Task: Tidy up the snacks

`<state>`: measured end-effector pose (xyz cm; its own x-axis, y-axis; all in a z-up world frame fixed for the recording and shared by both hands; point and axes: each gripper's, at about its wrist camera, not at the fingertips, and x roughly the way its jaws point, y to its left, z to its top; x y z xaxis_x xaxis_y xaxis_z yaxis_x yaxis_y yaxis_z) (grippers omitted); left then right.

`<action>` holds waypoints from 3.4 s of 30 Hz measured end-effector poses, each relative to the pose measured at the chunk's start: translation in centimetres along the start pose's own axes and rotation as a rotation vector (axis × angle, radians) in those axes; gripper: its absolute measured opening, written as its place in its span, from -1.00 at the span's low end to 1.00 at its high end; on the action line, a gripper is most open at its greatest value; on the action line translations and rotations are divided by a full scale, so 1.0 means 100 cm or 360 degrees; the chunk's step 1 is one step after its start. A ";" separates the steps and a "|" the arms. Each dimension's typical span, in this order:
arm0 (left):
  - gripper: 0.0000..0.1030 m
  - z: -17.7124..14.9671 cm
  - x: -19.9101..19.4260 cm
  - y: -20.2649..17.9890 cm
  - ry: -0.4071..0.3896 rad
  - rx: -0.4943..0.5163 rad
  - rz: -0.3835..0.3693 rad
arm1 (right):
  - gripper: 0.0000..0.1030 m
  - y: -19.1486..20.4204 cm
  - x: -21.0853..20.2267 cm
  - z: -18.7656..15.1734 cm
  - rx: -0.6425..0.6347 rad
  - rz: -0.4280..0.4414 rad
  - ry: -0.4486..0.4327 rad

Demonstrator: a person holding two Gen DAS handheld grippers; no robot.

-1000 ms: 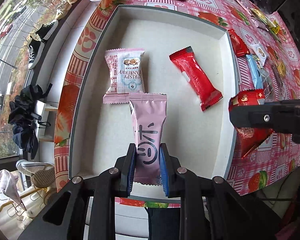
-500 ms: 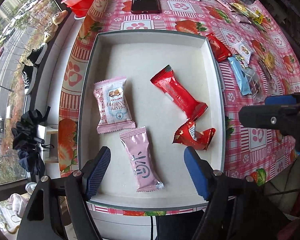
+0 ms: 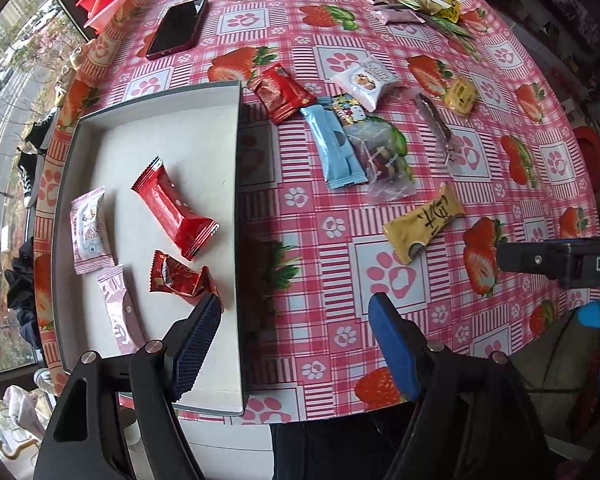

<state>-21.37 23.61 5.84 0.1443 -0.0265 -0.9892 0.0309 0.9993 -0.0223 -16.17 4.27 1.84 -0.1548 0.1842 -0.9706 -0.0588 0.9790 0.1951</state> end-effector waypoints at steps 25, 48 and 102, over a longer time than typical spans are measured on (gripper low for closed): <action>0.57 0.009 0.004 -0.056 0.0006 0.0130 -0.0042 | 1.00 -0.068 -0.010 -0.003 0.0138 -0.0040 0.0040; 0.58 0.028 0.023 -0.048 0.0153 0.0042 0.0027 | 1.00 -0.088 0.026 0.025 0.0068 -0.0150 0.0156; 0.58 0.031 -0.010 -0.037 0.0094 -0.0368 0.0143 | 1.00 -0.122 0.062 0.059 -0.0297 -0.0379 0.0137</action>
<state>-18.52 19.89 7.39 0.0783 0.0576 -0.9953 -0.2073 0.9775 0.0402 -10.64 -6.05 -7.43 -0.1976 -0.0640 -0.9782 -0.2824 0.9593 -0.0058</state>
